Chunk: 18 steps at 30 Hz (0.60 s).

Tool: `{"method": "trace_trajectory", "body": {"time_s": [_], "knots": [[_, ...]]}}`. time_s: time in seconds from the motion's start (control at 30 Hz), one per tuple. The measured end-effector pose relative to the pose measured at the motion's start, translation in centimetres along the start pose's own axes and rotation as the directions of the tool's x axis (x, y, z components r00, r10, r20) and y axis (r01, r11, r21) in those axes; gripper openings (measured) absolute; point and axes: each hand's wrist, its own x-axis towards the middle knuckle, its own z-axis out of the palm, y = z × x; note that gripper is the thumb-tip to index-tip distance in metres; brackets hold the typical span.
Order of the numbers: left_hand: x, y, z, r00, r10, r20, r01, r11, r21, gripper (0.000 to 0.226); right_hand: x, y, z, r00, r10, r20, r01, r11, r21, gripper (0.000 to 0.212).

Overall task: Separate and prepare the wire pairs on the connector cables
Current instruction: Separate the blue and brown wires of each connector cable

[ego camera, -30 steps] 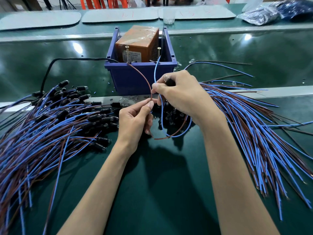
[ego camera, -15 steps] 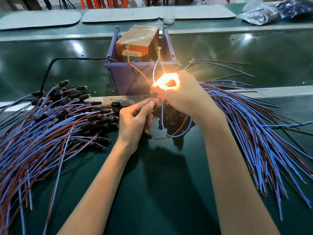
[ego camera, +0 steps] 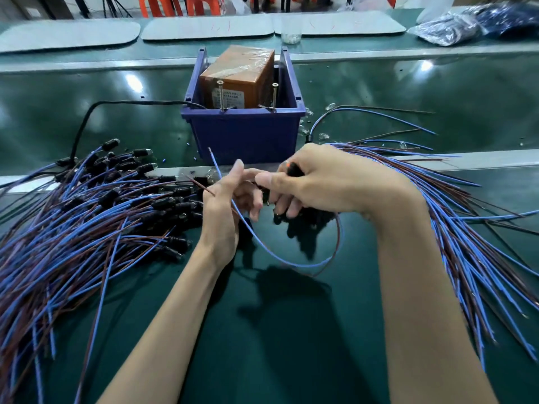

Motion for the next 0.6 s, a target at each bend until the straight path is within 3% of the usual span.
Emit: {"method": "trace_trajectory", "body": {"time_s": [0.07,0.13,0.27,0.37,0.47,0.6], "knots": [[0.0,-0.1,0.2,0.998,0.007,-0.063,-0.005,1.000,0.031,0.043,-0.2,0.3,-0.7,0.993,0.011,-0.119,-0.024,0.994,-0.109,0.057],[0.1,-0.3,0.2,0.993,0.014,-0.118,-0.008,0.999,0.053,0.056,-0.4,0.9,-1.4,0.977,0.051,-0.209,-0.089,0.980,-0.176,0.069],[0.2,-0.4,0.1,0.994,0.048,-0.098,-0.040,0.996,0.078,0.066,-0.7,2.4,-2.4,0.888,0.159,-0.431,-0.207,0.976,-0.068,0.074],[0.0,-0.5,-0.1,0.999,0.023,-0.045,-0.019,0.995,0.099,0.062,-0.8,4.0,-3.3,0.746,0.237,-0.623,-0.190,0.971,0.142,0.063],[-0.2,-0.5,-0.1,1.000,0.002,0.012,-0.004,0.991,0.136,0.055,-1.1,5.6,-3.8,0.617,0.332,-0.713,-0.148,0.939,0.310,0.043],[-0.5,-0.5,-0.1,0.991,0.004,0.132,-0.028,0.982,0.184,0.040,-1.3,6.7,-4.6,0.467,0.337,-0.818,-0.146,0.941,0.305,0.024]]}}
